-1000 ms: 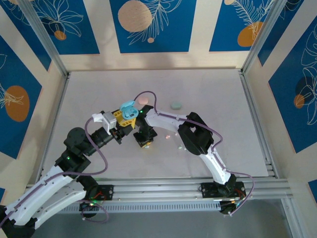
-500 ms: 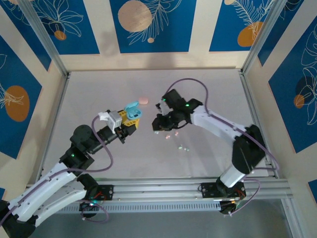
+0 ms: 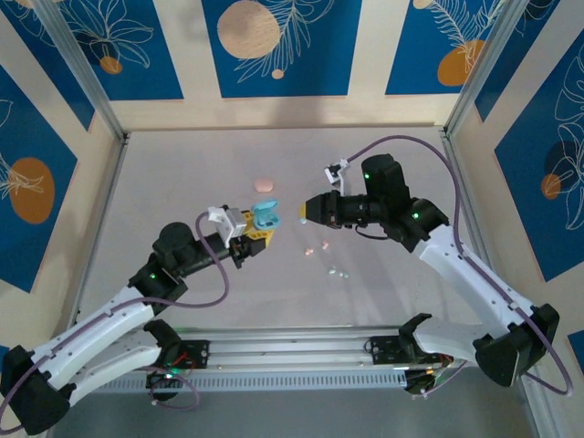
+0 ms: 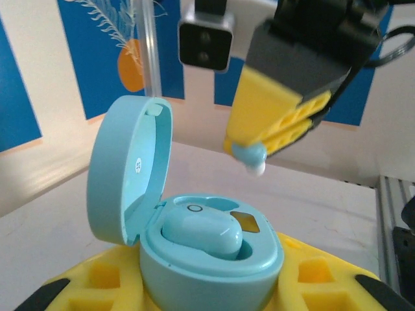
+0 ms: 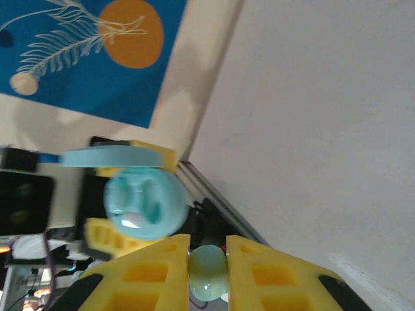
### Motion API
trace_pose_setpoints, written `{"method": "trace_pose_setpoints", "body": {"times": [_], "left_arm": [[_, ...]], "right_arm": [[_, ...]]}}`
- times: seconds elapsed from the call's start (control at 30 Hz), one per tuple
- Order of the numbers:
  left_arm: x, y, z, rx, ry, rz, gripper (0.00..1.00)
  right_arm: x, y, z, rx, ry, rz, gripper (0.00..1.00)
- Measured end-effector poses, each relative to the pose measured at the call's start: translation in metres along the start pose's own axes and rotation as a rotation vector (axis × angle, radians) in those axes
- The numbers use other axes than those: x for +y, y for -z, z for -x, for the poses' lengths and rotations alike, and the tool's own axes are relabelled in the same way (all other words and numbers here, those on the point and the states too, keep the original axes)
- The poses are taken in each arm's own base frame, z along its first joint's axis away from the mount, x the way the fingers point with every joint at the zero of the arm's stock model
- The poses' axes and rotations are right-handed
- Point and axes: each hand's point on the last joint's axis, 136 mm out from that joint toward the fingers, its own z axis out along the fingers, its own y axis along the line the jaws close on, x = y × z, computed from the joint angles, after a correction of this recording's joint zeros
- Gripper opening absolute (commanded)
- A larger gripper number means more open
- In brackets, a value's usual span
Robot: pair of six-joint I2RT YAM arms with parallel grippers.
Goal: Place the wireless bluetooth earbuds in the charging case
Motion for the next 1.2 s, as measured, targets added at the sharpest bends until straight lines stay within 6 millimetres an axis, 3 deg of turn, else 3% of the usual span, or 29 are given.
{"method": "trace_pose_setpoints", "body": {"times": [0.3, 0.6, 1.2], "left_arm": [[-0.015, -0.006, 0.002, -0.02, -0.015, -0.099, 0.26], [-0.016, -0.005, 0.005, -0.035, -0.021, -0.108, 0.26], [-0.016, -0.005, 0.011, -0.077, 0.014, -0.111, 0.26]], "right_arm": [[0.035, -0.012, -0.008, 0.063, 0.052, 0.102, 0.21], [0.036, -0.024, -0.01, 0.093, 0.055, 0.115, 0.21], [0.044, -0.027, -0.009, 0.072, 0.106, 0.078, 0.25]]}}
